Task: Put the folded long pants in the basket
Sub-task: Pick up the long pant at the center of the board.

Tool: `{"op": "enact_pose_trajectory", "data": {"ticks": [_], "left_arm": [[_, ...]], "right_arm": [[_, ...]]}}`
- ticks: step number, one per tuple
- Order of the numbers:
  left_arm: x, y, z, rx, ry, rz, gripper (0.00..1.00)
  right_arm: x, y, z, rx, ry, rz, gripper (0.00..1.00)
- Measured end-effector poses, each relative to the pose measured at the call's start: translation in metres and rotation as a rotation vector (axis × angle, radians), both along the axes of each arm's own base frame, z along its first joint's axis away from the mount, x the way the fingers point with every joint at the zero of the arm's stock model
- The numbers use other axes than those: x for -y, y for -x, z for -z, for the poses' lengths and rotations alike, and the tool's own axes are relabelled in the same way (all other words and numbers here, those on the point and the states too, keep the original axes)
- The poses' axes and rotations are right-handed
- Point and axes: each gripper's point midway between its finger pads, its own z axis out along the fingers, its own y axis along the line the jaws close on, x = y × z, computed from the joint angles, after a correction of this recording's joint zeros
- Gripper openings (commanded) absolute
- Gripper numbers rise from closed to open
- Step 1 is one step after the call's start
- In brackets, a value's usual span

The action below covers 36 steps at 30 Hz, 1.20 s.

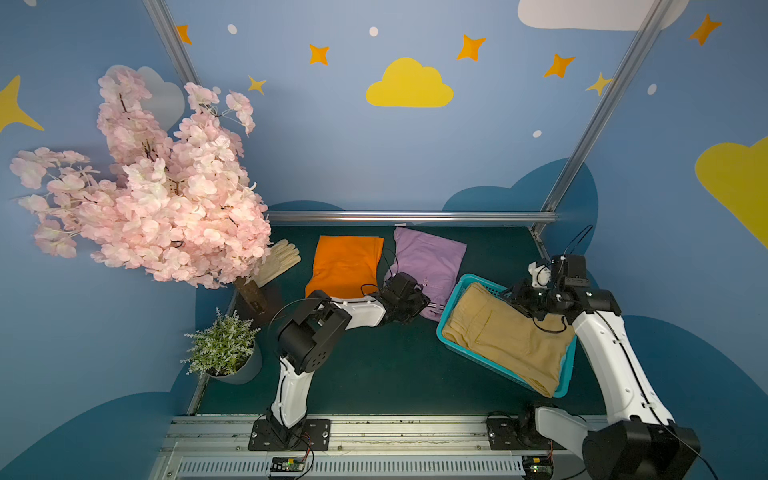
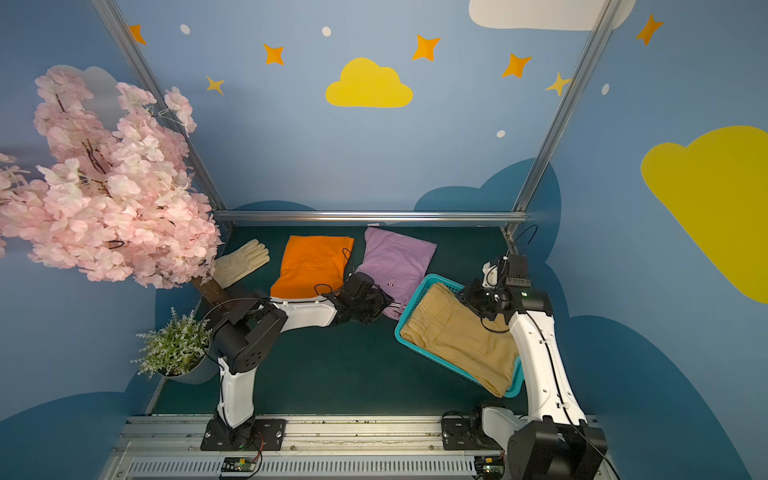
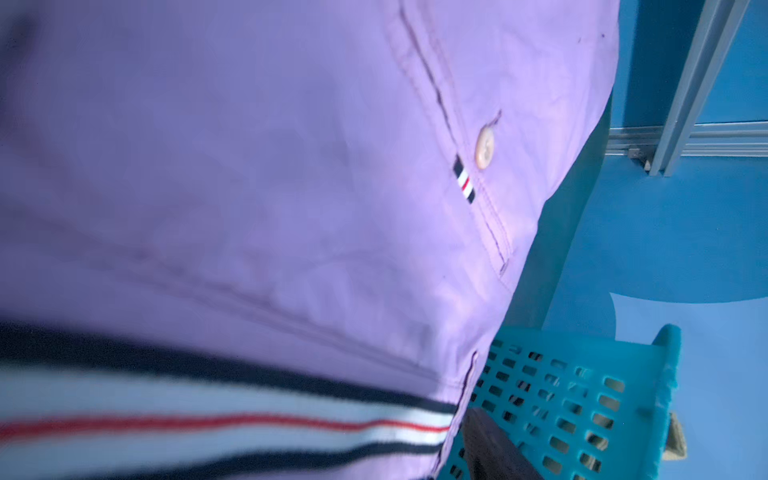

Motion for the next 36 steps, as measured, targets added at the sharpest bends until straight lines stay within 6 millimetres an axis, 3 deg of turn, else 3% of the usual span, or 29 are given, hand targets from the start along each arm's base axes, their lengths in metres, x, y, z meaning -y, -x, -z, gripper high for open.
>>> {"op": "enact_pose_trajectory", "data": {"ticks": [2,9,15,23,27,30,36], "left_arm": [[0.002,-0.004,0.003,0.001,0.015,-0.019,0.34],[-0.005,-0.003,0.015,0.017,-0.004,-0.038,0.03],[-0.018,-0.004,0.002,0.042,-0.162,0.030,0.02],[-0.055,-0.014,-0.066,0.128,-0.404,0.218,0.02],[-0.095,-0.003,-0.086,0.127,-0.540,0.305,0.02],[-0.139,0.012,-0.088,0.067,-0.695,0.322,0.02],[-0.254,0.044,-0.078,-0.161,-0.841,0.194,0.02]], "right_arm": [[-0.001,0.001,0.001,-0.003,-0.006,-0.004,0.33],[-0.005,0.004,0.008,-0.022,-0.024,-0.014,0.32],[-0.008,0.004,0.010,-0.032,-0.040,-0.022,0.32],[-0.013,0.003,0.010,-0.031,-0.057,-0.037,0.29],[-0.023,-0.002,0.017,-0.068,-0.073,-0.072,0.30],[-0.038,-0.008,0.018,-0.088,-0.082,-0.117,0.32],[-0.103,-0.019,0.006,-0.066,-0.066,-0.317,0.40]]}}
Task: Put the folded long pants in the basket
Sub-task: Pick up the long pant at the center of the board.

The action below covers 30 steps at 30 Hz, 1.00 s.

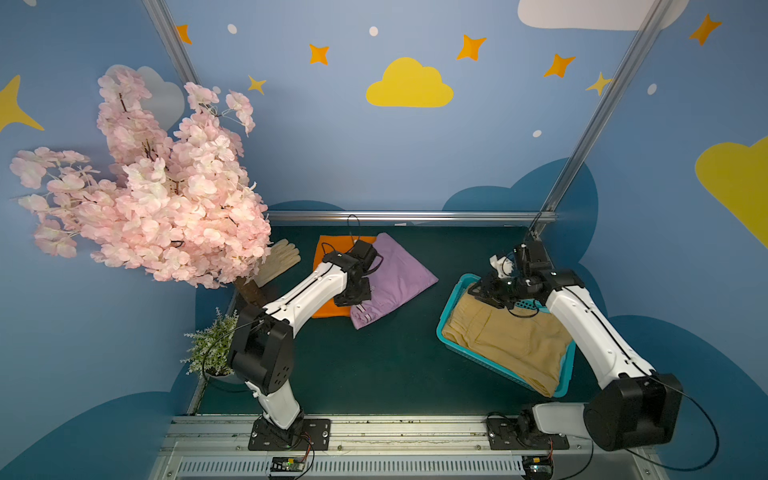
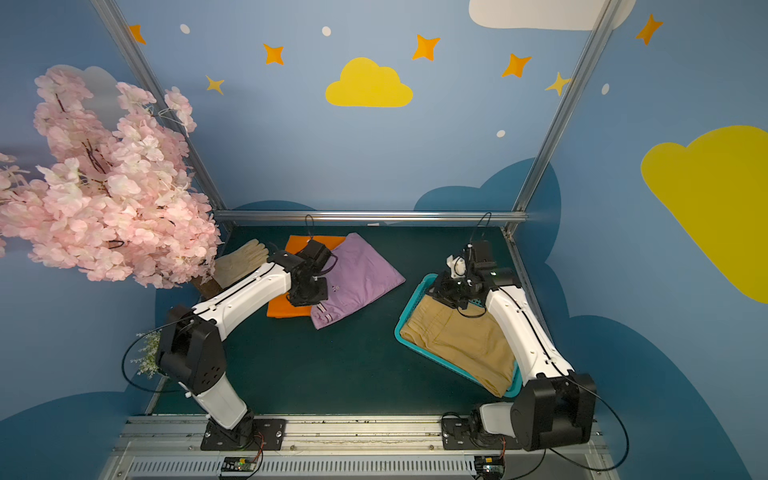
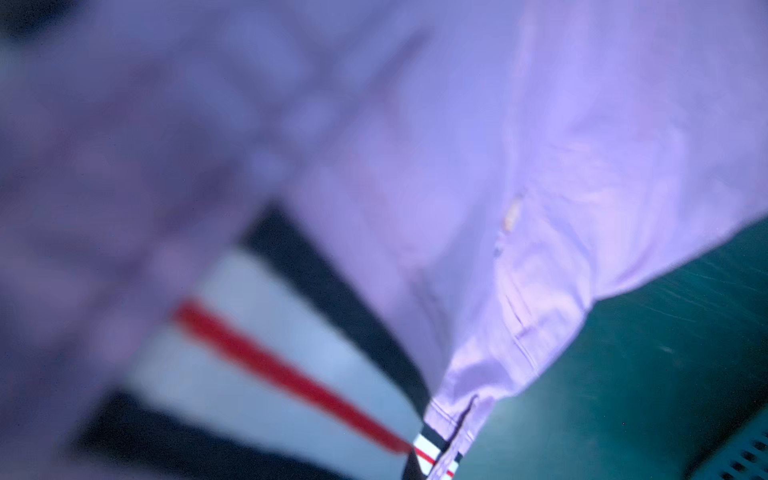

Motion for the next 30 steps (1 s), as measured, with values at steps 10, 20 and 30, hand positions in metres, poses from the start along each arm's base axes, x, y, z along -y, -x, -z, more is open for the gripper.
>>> {"op": "enact_pose_trajectory", "data": {"ticks": [10,20,30], "left_arm": [[-0.074,0.036,0.012,-0.094,-0.026,-0.144,0.02],[-0.090,0.044,0.021,-0.111,0.011,-0.152,0.02],[-0.088,0.045,0.021,-0.105,0.029,-0.136,0.02]], "right_arm": [[-0.124,-0.069,0.050,0.009,0.087,-0.268,0.48],[-0.202,-0.120,0.126,0.020,0.202,-0.399,0.54],[-0.195,-0.132,0.155,-0.003,0.260,-0.416,0.54]]}}
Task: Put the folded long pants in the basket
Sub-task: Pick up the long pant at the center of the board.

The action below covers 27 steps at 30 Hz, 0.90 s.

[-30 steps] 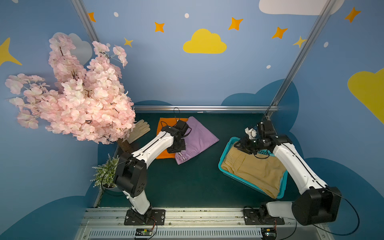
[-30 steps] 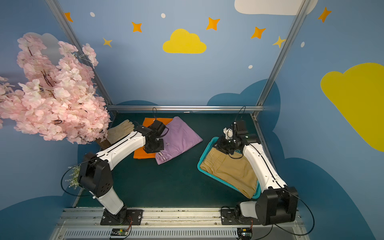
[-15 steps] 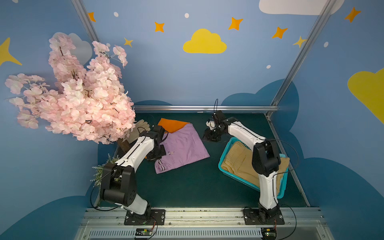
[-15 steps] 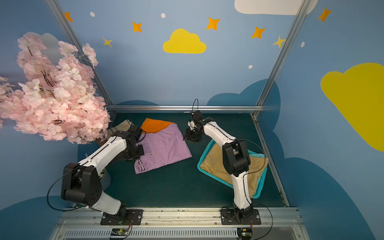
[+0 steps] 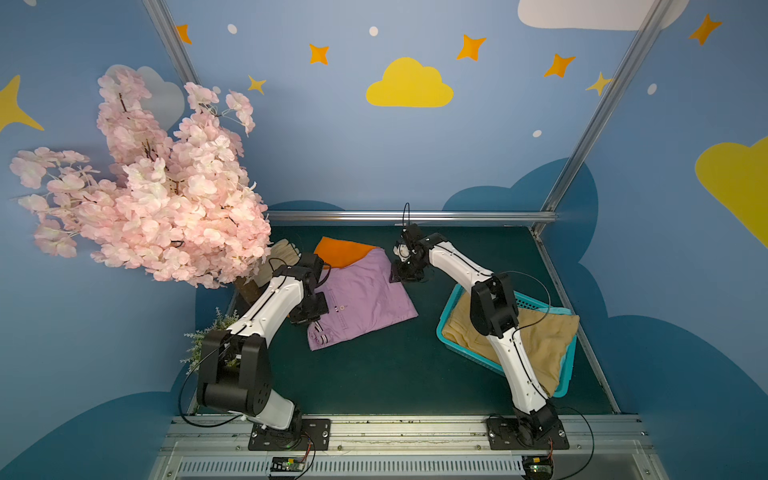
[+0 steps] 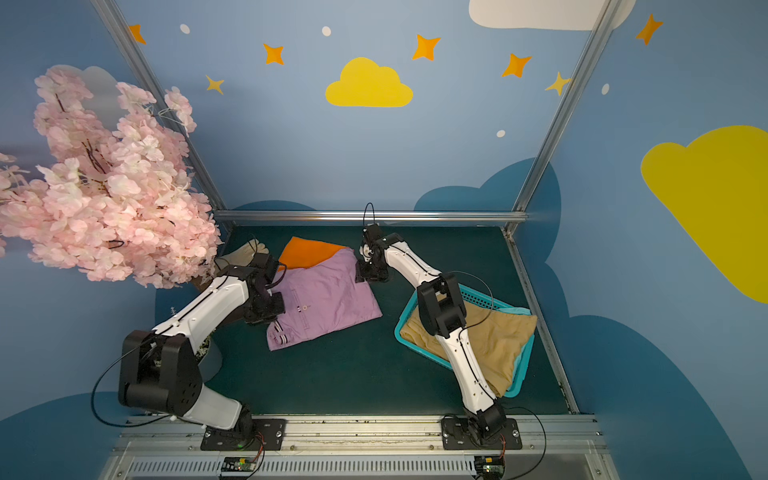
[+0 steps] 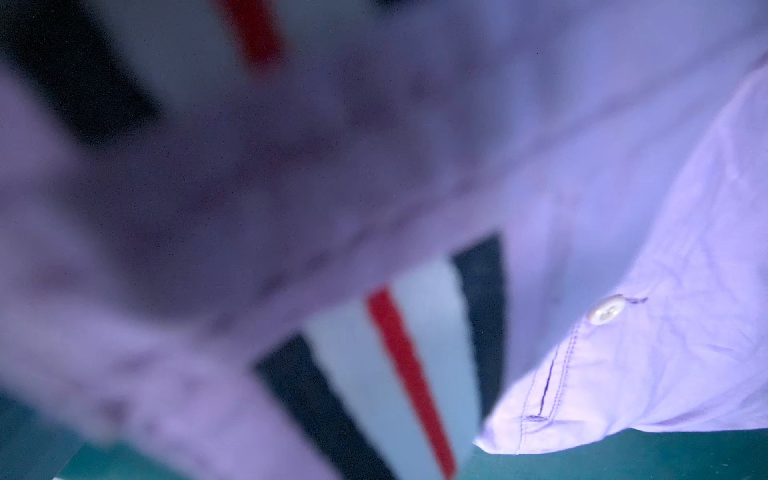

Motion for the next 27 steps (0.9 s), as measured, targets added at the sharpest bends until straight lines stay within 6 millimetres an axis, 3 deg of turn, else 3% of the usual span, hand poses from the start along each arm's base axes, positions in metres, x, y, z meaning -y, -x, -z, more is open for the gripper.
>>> {"op": "enact_pose_trajectory", "data": {"ticks": [5,15,17,19,27], "left_arm": [[0.002,0.001,0.000,0.005,0.012,0.006,0.02],[0.003,0.002,-0.001,0.014,0.022,0.008,0.02],[0.003,0.002,-0.001,0.014,0.023,0.007,0.02],[0.003,0.002,-0.001,0.014,0.023,0.007,0.02],[0.003,0.002,-0.002,0.012,0.026,0.007,0.02]], "right_arm": [[0.005,-0.002,0.014,-0.013,0.018,-0.004,0.53],[-0.008,0.000,0.015,-0.086,-0.092,-0.008,0.31],[-0.012,0.002,0.015,-0.099,-0.112,-0.014,0.22],[-0.016,0.005,0.017,-0.112,-0.126,-0.020,0.02],[-0.017,0.008,0.012,-0.108,-0.133,-0.028,0.00]]}}
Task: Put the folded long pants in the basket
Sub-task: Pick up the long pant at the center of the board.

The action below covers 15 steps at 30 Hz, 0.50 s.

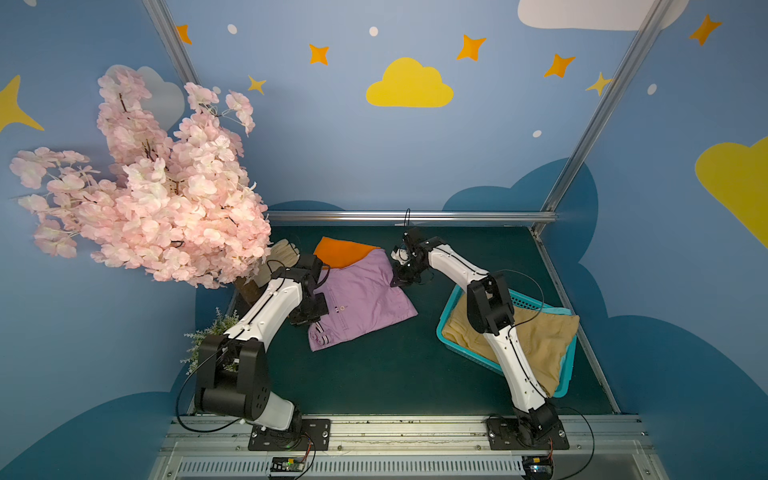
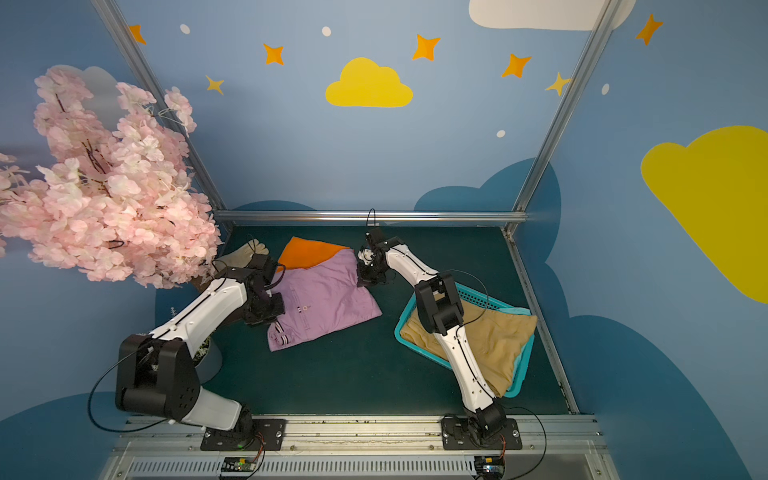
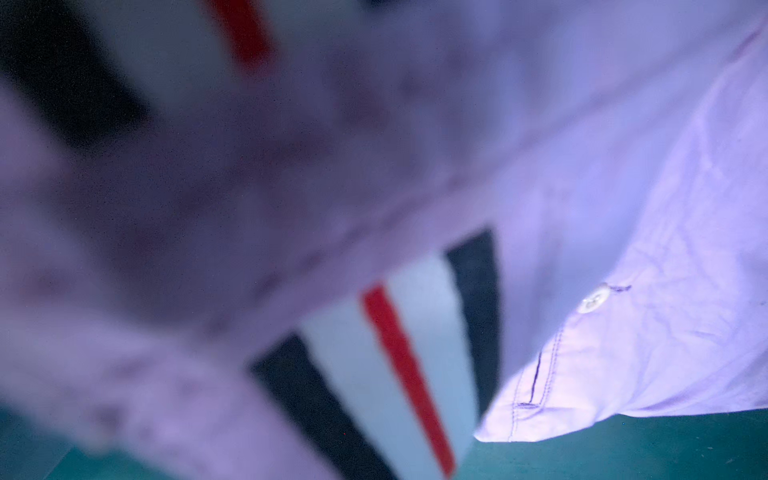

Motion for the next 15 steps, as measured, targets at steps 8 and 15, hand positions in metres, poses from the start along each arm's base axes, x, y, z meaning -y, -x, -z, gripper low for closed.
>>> {"op": "enact_pose_trajectory", "data": {"ticks": [8,15], "left_arm": [[0.013,0.003,-0.026,0.062,0.107,0.004,0.02],[0.030,-0.007,-0.078,0.200,0.230,0.031,0.02]], "right_arm": [[0.014,0.016,-0.111,0.082,-0.089,0.022,0.00],[0.058,0.050,-0.213,0.174,-0.161,0.064,0.00]]}}
